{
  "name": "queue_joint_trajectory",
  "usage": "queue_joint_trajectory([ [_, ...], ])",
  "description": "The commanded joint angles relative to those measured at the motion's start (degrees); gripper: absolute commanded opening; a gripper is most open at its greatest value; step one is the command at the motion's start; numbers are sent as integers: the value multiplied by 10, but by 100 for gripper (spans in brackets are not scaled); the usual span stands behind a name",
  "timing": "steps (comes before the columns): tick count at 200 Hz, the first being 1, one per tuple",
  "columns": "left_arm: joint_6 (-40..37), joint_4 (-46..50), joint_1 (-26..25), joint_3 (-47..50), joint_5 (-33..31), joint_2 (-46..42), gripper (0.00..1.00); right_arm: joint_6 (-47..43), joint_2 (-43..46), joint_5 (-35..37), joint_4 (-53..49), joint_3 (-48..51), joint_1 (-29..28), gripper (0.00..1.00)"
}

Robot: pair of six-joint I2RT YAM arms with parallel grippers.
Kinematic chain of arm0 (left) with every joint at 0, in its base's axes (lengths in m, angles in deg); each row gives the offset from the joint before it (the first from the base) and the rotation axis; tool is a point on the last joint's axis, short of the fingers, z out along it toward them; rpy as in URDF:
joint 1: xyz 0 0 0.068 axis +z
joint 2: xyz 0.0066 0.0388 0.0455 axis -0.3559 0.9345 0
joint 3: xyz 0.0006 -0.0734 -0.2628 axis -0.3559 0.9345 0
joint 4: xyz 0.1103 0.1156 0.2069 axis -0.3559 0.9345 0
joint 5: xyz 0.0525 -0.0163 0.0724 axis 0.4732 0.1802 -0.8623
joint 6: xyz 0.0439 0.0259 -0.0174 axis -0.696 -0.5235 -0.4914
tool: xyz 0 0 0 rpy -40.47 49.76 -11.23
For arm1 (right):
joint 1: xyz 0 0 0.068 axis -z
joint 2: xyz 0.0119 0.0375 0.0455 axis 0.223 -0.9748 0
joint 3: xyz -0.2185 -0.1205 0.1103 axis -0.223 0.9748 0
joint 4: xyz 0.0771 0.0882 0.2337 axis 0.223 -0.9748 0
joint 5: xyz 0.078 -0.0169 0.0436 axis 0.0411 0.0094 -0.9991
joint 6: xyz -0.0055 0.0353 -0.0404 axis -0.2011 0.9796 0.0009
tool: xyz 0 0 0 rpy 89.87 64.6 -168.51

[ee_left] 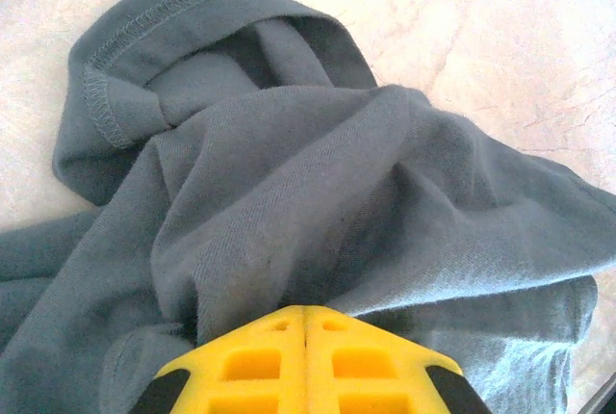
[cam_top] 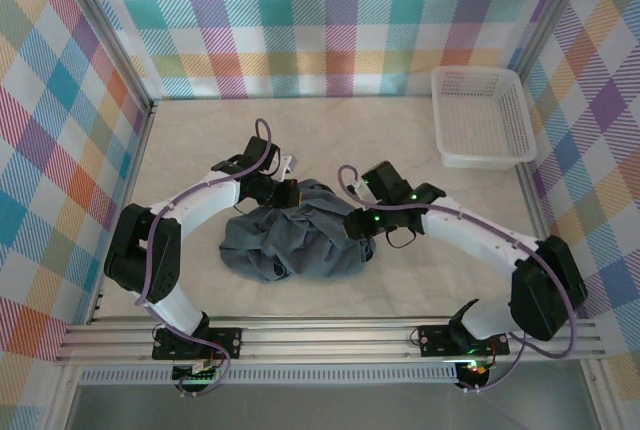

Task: Fold the inside-out t-shirt

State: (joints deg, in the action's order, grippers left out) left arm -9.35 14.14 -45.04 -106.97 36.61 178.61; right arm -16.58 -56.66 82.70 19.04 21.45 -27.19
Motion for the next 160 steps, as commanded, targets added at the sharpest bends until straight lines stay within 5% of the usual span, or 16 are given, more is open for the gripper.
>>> queue_joint_trajectory([
  [1,-1,-3,5,5,10,-10,3,-56,-32,37,-41,-36,-12,47],
  [77,0,-3,5,7,9,-9,3,-69,-103,10,-35,-72,-37,46],
  [160,2,-9,5,10,11,-6,3,-54,-111,-5,-45,-68,-49,19],
])
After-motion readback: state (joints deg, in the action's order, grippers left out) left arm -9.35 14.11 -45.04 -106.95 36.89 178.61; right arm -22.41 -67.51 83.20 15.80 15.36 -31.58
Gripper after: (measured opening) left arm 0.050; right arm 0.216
